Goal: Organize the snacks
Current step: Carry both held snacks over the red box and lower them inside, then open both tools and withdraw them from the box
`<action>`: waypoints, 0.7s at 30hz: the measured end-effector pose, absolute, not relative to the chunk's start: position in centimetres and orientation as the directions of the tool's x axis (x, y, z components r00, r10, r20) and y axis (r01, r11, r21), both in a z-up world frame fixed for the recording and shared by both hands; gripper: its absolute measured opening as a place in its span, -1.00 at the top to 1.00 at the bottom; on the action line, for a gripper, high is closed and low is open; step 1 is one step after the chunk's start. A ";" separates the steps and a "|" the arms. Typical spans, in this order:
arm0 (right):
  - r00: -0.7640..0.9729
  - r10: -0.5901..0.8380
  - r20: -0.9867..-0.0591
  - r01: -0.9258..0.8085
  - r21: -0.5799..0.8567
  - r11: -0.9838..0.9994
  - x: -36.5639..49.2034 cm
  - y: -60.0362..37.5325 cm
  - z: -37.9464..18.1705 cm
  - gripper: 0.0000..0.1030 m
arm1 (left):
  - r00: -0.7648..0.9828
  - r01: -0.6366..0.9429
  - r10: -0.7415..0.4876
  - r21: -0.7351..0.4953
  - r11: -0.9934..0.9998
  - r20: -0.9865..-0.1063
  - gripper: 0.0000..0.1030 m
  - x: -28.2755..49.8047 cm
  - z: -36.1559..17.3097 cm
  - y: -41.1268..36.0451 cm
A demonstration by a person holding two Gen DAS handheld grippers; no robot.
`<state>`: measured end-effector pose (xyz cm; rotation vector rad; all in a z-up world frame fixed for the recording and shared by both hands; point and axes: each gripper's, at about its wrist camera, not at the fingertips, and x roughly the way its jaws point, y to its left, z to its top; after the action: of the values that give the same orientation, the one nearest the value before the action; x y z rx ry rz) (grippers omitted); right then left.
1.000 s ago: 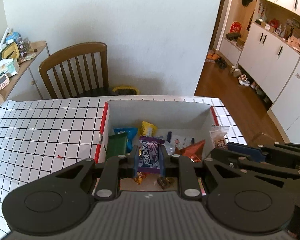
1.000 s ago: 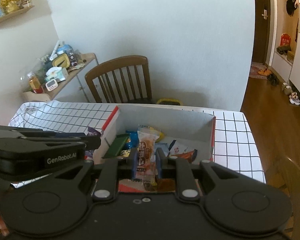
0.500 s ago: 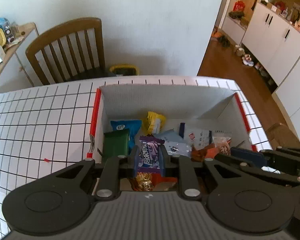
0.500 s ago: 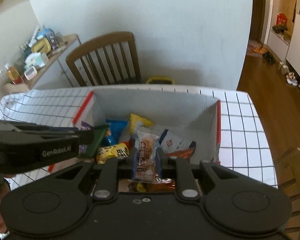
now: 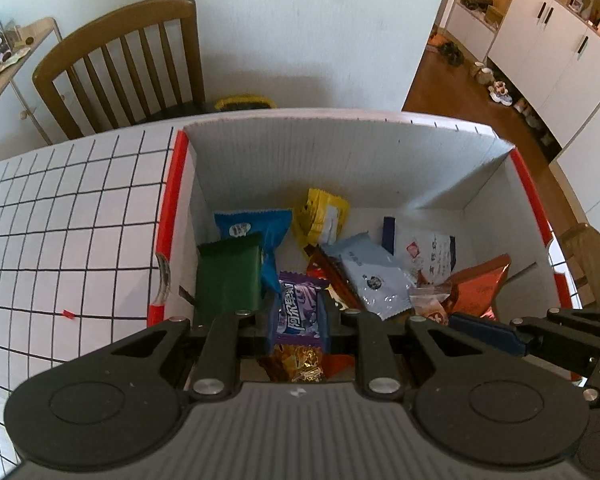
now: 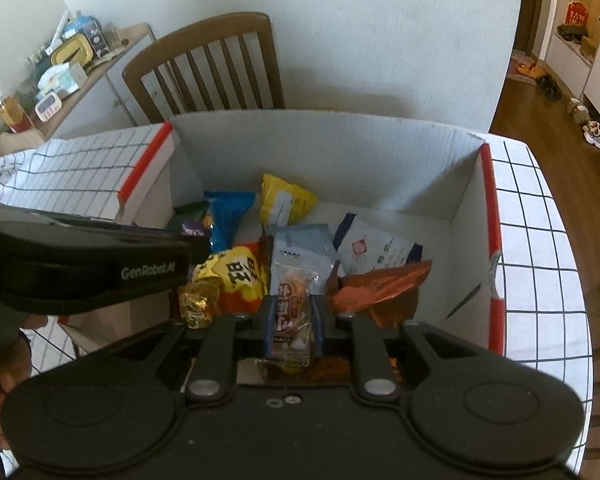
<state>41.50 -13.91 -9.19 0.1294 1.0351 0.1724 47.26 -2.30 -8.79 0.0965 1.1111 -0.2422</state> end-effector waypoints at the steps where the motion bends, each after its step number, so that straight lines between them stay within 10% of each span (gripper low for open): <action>1: 0.496 0.202 -0.845 -0.081 0.187 0.979 41.5 -13.9 -9.3 0.67 | 0.417 0.240 -0.143 -0.043 0.970 -0.897 0.62 47.3 -9.0 -2.3; 21: 0.526 0.198 -0.827 -0.051 0.201 0.978 39.1 -15.2 -7.8 0.45 | 0.448 0.212 -0.168 -0.078 0.974 -0.878 0.39 44.3 -7.2 -1.5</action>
<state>39.10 -15.17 -7.77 0.1593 1.0066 0.1495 44.33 -1.51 -7.22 0.0455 1.0815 -0.2356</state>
